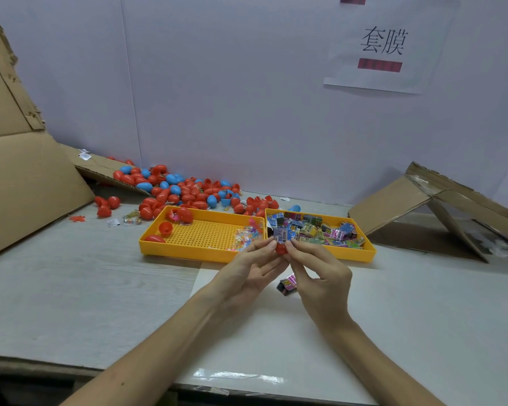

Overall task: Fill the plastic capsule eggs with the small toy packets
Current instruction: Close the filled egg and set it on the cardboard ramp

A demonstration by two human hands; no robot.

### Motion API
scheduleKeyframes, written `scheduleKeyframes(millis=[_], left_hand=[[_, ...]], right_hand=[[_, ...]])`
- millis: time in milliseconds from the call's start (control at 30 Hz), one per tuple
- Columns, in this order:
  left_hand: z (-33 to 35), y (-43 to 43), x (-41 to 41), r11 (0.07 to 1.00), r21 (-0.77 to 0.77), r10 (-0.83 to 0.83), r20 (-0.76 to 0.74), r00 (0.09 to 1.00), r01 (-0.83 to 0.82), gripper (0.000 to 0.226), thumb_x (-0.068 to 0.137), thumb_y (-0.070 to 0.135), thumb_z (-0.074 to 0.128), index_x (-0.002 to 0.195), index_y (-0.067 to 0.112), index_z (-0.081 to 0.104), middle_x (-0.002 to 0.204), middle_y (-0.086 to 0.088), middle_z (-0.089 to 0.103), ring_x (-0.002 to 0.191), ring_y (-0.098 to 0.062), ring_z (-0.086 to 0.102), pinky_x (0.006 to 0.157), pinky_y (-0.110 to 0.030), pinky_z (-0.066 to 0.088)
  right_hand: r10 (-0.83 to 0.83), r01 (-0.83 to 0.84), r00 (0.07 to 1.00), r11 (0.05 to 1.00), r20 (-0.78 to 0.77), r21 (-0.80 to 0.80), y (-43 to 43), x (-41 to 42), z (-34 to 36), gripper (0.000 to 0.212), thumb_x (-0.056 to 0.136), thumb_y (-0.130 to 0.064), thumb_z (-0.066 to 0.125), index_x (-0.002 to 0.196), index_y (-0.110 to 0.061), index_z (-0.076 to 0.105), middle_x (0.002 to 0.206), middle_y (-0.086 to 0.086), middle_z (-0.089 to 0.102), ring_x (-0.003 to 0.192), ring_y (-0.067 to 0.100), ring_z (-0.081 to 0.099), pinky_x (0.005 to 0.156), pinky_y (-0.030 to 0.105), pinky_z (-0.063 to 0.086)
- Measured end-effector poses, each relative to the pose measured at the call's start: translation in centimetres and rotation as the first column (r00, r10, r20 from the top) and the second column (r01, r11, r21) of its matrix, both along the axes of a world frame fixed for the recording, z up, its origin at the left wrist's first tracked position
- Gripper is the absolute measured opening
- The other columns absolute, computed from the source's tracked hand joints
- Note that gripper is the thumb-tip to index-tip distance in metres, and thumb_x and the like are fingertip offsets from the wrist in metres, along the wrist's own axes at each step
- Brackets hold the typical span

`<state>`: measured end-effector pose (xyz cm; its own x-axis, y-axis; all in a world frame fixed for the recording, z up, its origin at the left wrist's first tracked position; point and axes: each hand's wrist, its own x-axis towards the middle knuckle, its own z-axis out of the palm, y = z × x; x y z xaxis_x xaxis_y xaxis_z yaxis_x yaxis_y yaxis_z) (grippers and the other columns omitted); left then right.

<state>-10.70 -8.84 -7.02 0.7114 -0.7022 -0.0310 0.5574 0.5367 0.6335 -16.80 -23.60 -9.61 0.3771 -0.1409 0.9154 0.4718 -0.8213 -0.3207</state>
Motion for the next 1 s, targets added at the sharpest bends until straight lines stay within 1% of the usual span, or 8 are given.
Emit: scheduleKeyframes(millis=[133,333,433,500,667,800,900,1000], left_hand=[[0.09,-0.03,0.13,1.0,-0.003,-0.011,0.017,1.0,0.011,0.037,0.084,0.008,0.073,0.119,0.005,0.062,0.125,-0.023,0.068,0.116,-0.031,0.068,0.094,-0.034,0.058],[-0.06,0.1,0.3,0.999,-0.001,-0.033,0.048,0.998,0.033,0.052,0.09,0.01,0.07,0.138,-0.001,0.054,0.13,-0.023,0.066,0.12,-0.03,0.066,0.091,-0.034,0.058],[0.08,0.09,0.09,0.998,0.025,-0.059,0.09,0.994,0.057,0.047,0.093,0.021,0.07,0.136,0.004,0.06,0.132,-0.021,0.065,0.123,-0.029,0.064,0.089,-0.034,0.058],[0.19,0.06,-0.11,0.997,0.058,-0.063,0.141,0.988,0.056,0.044,0.093,0.03,0.07,0.13,0.008,0.064,0.132,-0.018,0.066,0.124,-0.027,0.064,0.089,-0.032,0.058],[0.29,0.05,-0.24,0.996,0.067,-0.064,0.184,0.981,0.052,0.044,0.095,0.028,0.066,0.133,0.006,0.06,0.132,-0.019,0.066,0.125,-0.026,0.063,0.092,-0.032,0.057],[0.26,0.01,-0.32,0.994,0.081,-0.082,0.208,0.975,0.066,0.043,0.096,0.029,0.064,0.133,0.006,0.061,0.134,-0.017,0.065,0.126,-0.026,0.062,0.099,-0.033,0.055],[0.11,-0.01,-0.3,0.993,0.097,-0.09,0.226,0.97,0.07,0.044,0.097,0.03,0.064,0.134,0.005,0.062,0.136,-0.016,0.064,0.128,-0.026,0.061,0.104,-0.036,0.052],[-0.14,-0.15,-0.21,0.99,0.129,-0.088,0.237,0.967,0.059,0.043,0.099,0.029,0.061,0.134,0.003,0.061,0.136,-0.017,0.063,0.129,-0.027,0.06,0.107,-0.037,0.051]], right_hand=[[-0.028,0.028,1.0,1.0,-0.01,0.006,0.31,0.04,0.38,0.025,0.088,-0.01,0.072,0.112,-0.005,0.075,0.108,-0.001,0.073,0.105,0.003,0.065,0.096,0.014,0.048],[-0.042,0.043,0.997,0.999,-0.06,0.021,0.34,0.03,0.51,0.034,0.083,-0.002,0.077,0.117,-0.003,0.073,0.113,-0.002,0.071,0.109,0.005,0.063,0.099,0.012,0.046],[-0.037,0.037,0.997,0.999,-0.063,-0.001,0.61,-0.19,0.63,0.034,0.084,-0.007,0.075,0.118,-0.004,0.073,0.114,-0.003,0.071,0.109,0.003,0.063,0.099,0.012,0.046],[-0.04,0.039,0.997,0.999,-0.07,-0.022,0.71,-0.27,0.64,0.036,0.082,-0.005,0.077,0.118,-0.003,0.072,0.115,0.003,0.073,0.109,0.008,0.064,0.099,0.013,0.047],[-0.039,0.039,0.997,0.999,-0.062,-0.007,0.69,-0.26,0.69,0.04,0.083,-0.009,0.075,0.122,-0.002,0.07,0.114,-0.005,0.069,0.106,0.001,0.061,0.098,0.014,0.047],[-0.059,0.058,0.997,0.998,-0.056,-0.017,0.46,-0.1,0.46,0.038,0.082,-0.008,0.076,0.12,-0.003,0.072,0.114,0.003,0.073,0.107,0.011,0.065,0.099,0.017,0.048],[-0.069,0.068,0.997,0.997,-0.03,-0.026,0.3,-0.04,0.42,0.035,0.08,-0.01,0.076,0.115,-0.004,0.073,0.11,-0.004,0.071,0.102,0.008,0.065,0.096,0.013,0.047],[-0.06,0.059,0.998,0.998,-0.024,-0.009,0.04,-0.02,0.16,0.031,0.08,-0.01,0.076,0.111,-0.006,0.075,0.106,-0.008,0.07,0.096,0.013,0.069,0.089,0.028,0.055]])
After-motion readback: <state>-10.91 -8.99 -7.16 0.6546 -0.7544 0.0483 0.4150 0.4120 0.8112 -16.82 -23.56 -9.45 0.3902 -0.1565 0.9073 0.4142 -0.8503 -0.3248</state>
